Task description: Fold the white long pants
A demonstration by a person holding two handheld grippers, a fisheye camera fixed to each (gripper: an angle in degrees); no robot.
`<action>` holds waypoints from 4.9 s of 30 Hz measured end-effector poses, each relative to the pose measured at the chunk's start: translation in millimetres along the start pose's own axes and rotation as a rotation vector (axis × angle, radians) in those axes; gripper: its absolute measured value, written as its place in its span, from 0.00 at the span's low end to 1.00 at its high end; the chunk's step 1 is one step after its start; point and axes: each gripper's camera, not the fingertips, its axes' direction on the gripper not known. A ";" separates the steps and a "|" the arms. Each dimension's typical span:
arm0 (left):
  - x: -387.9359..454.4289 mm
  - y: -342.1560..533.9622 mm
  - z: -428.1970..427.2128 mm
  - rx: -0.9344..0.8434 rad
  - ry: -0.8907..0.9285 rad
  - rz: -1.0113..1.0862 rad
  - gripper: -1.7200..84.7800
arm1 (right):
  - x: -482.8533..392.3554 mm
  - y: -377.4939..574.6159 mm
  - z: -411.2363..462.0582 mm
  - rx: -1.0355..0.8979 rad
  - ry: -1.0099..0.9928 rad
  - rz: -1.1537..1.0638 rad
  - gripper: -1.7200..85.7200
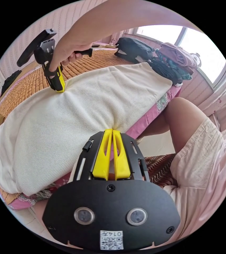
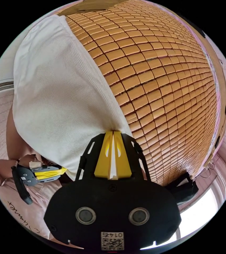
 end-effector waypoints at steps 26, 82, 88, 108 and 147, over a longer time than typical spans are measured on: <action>-6.1 -8.1 -68.5 0.051 0.017 -0.387 0.01 | 115.7 657.6 81.6 0.619 -0.419 1.221 0.20; -121.0 171.3 -206.8 0.225 -0.105 -0.689 0.09 | -165.8 270.4 -0.9 0.627 -0.557 -0.005 0.10; -129.5 114.9 -169.1 0.179 -0.107 -0.577 0.13 | -160.9 184.1 -8.5 0.609 -0.198 -0.050 0.14; -142.8 124.0 -173.2 0.084 -0.071 -0.520 0.01 | -140.8 6.6 19.8 0.552 -0.018 -0.319 0.02; -179.9 123.1 -206.2 0.037 -0.116 -0.573 0.09 | 6.6 -127.6 73.6 0.415 -0.199 -0.333 0.06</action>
